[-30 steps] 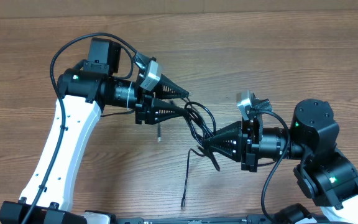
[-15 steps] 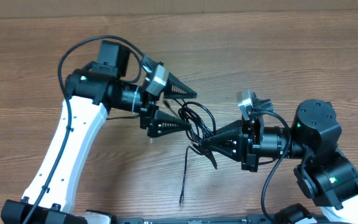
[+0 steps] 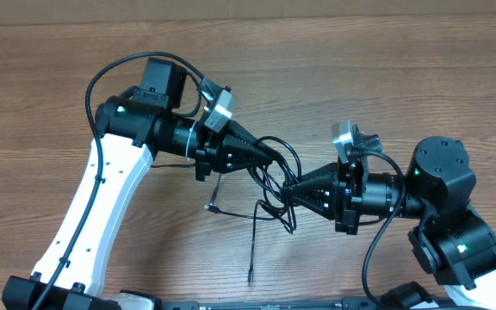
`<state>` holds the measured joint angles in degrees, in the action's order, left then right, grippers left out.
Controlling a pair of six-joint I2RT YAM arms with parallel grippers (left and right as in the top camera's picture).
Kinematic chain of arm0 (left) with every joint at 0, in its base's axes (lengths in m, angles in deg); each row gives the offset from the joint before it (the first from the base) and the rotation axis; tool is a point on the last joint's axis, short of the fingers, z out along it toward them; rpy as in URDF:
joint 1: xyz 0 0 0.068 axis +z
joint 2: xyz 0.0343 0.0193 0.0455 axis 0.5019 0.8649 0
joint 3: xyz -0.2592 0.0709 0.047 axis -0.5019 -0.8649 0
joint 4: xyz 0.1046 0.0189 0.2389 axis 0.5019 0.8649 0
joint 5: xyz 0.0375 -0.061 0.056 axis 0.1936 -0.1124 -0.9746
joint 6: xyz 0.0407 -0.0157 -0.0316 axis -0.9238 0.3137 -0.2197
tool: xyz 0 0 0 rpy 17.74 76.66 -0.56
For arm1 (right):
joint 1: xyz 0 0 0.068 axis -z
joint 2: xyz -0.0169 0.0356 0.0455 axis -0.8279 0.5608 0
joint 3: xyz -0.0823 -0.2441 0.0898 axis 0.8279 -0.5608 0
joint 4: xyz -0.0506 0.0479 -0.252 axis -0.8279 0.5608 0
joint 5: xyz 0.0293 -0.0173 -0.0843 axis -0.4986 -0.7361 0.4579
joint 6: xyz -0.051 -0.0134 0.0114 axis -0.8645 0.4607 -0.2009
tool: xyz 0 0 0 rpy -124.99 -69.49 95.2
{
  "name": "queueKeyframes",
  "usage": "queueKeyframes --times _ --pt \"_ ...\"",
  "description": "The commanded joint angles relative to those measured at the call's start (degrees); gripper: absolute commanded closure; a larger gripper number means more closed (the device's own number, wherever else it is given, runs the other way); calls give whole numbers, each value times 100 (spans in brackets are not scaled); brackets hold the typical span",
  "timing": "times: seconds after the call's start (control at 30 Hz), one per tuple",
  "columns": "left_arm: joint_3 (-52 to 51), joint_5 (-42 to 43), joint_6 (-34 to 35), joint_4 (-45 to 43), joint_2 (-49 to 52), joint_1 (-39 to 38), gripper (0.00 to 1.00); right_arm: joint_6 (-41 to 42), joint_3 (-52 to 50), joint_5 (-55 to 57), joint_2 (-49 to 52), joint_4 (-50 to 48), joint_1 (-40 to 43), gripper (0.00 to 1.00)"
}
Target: Untangle cables
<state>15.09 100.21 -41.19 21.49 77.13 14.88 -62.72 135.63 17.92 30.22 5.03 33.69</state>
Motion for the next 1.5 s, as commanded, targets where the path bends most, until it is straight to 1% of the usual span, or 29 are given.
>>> queueKeyframes --times 0.0,0.1,0.17,0.2,0.23,0.4,0.57,0.7,0.83,0.9,0.93,0.97,1.0,1.1,1.27,1.37,1.43,1.47 --pt "-20 155 262 9 -83 61 96 -85 179 -149 -42 -46 -44 96" --pt "-20 155 271 9 -83 61 96 -85 179 -70 -42 -42 -44 96" --pt "-20 155 271 7 -83 61 96 -83 179 262 -42 17 -44 80" --pt "-20 153 271 7 -83 61 96 -83 179 426 -42 76 -44 77" --pt "-20 153 271 -2 -83 66 96 -85 179 678 -42 197 -44 78" --pt "-20 151 275 -7 -83 149 96 -83 179 988 -42 374 -44 84" --pt "-20 146 382 -7 -81 317 96 -85 177 1172 -42 442 -44 84" --pt "-20 131 466 -4 -83 409 95 -39 177 1644 -42 601 -44 84" --pt "-20 131 463 -7 -81 407 96 4 179 1707 -42 601 -44 95" --pt "-20 131 463 -7 -81 409 86 2 177 1707 -42 601 -44 96" --pt "-20 114 466 -4 -81 409 77 4 179 1707 -42 601 -44 96" --pt "-20 74 466 -4 -81 409 71 4 177 1707 -42 597 -44 96" --pt "-20 26 466 -4 -83 409 69 4 179 1707 -42 595 -44 96" --pt "-20 11 468 13 -81 407 66 4 179 1705 -42 566 -44 96" --pt "-20 -39 468 13 -81 407 66 4 177 1705 -42 461 -44 96" --pt "-20 -127 555 13 -83 409 96 4 179 1705 -42 417 -44 96" --pt "-20 -144 592 13 -81 409 96 4 177 1705 -42 407 -44 96" --pt "-20 -162 597 15 -81 409 91 4 179 1709 -42 407 -44 96"
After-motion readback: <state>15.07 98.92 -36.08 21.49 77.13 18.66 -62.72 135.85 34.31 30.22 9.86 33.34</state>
